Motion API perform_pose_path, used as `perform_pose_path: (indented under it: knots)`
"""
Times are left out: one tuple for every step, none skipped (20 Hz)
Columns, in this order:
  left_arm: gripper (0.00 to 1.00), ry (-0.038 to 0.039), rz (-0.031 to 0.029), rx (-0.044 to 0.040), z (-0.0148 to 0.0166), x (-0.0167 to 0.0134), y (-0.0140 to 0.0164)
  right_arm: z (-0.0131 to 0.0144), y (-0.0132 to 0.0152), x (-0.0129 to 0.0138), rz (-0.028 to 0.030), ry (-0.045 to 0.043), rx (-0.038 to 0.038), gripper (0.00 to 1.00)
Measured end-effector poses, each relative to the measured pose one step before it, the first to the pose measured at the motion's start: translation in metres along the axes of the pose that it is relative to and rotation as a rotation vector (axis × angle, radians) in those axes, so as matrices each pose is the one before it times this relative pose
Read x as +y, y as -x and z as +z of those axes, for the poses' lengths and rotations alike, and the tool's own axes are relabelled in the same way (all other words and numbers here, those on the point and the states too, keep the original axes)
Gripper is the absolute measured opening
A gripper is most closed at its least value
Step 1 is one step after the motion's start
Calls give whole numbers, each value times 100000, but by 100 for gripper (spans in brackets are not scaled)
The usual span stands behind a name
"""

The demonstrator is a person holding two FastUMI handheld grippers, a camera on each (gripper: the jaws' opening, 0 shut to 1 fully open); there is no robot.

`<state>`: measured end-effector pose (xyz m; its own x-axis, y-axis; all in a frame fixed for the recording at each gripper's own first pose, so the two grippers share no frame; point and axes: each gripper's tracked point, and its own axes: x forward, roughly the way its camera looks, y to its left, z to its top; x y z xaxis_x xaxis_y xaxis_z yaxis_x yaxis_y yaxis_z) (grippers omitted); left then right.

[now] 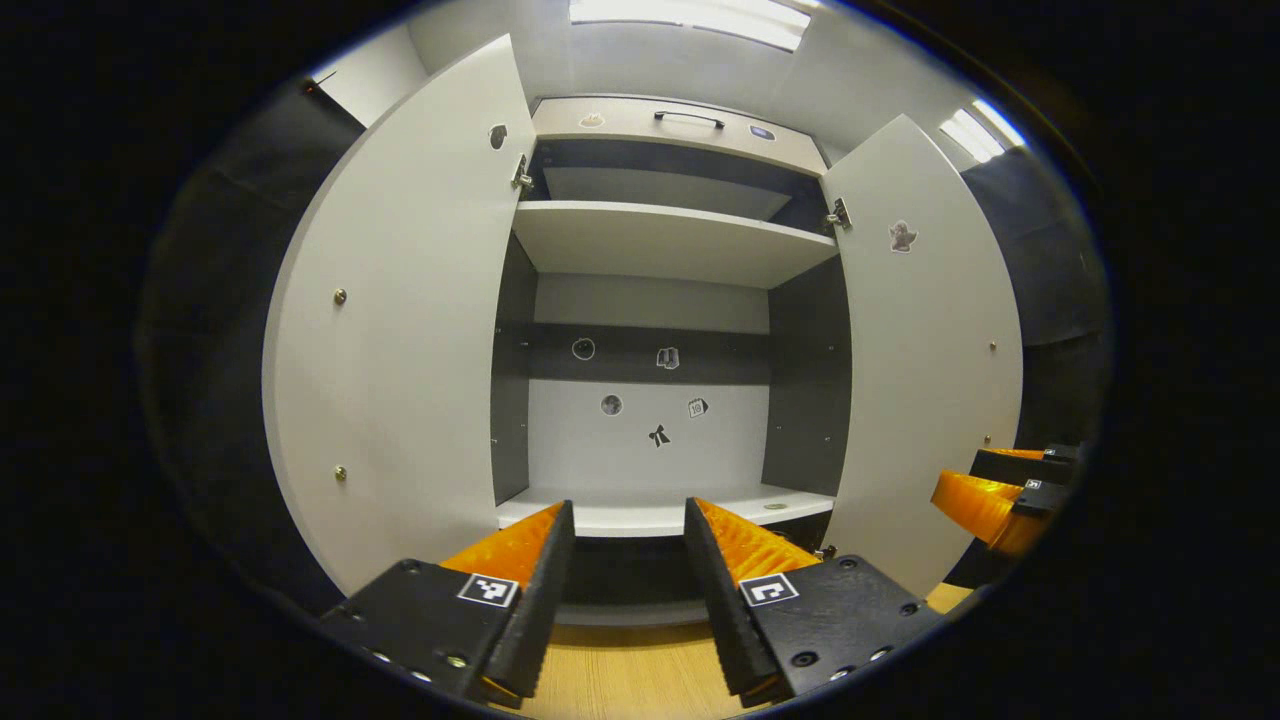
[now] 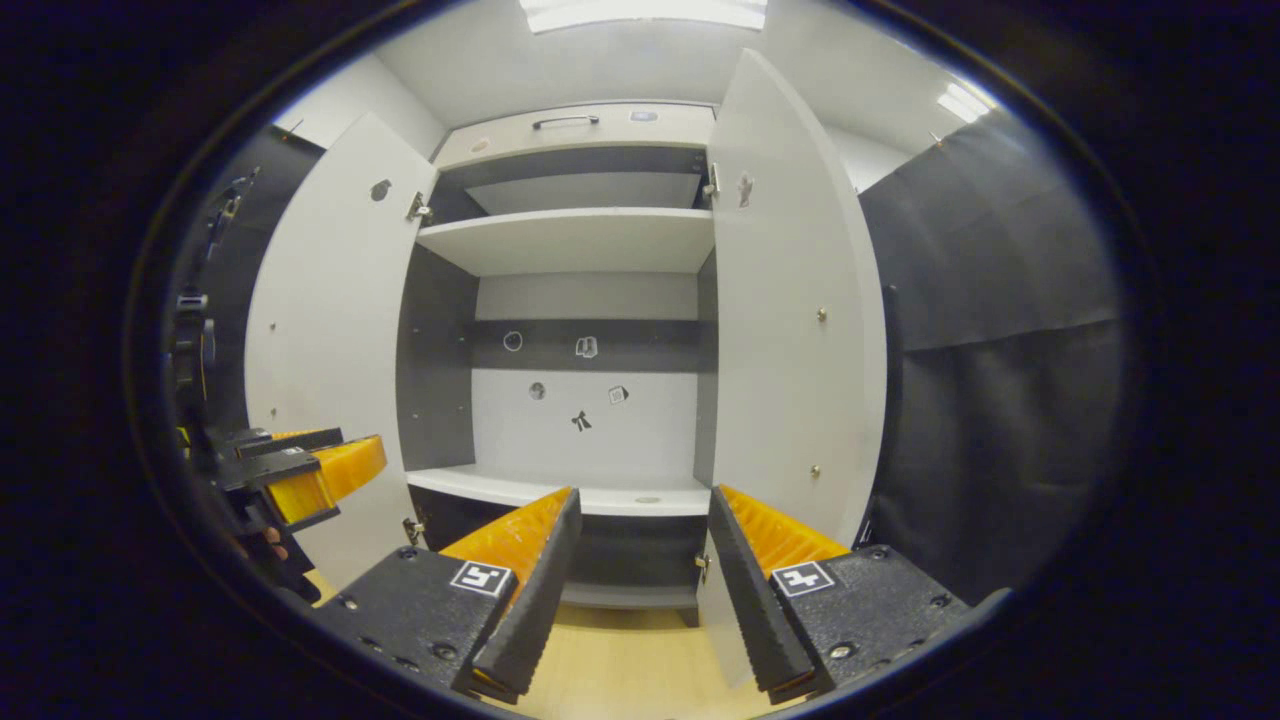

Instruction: Open the right door of the double-door shoe cabinet with the right hand, and open the left door with the left hand.

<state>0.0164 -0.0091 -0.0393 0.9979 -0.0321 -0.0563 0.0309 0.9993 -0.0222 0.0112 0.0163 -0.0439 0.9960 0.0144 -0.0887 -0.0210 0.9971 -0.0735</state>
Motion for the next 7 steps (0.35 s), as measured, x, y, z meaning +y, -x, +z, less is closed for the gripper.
perform_pose_path:
  knots:
    - [77,-25,1529,-30,224,300,136,76,19,112,335,-541,-330,81]
    - [79,373,509,55,106,103,95,57,57,46,217,-187,-168,81]
    - [84,562,284,-45,115,48,73,82,73,45,172,142,-357,81]
    - [86,379,512,-15,28,104,146,74,89,-111,-161,227,-484,81]
    - [87,365,337,297,23,96,51,148,0,-84,-211,184,-459,81]
    - [87,206,128,71,-88,12,159,30,45,-71,-129,-195,-440,81]
    - [87,40,417,72,-59,115,104,-13,82,-24,138,-339,82,81]
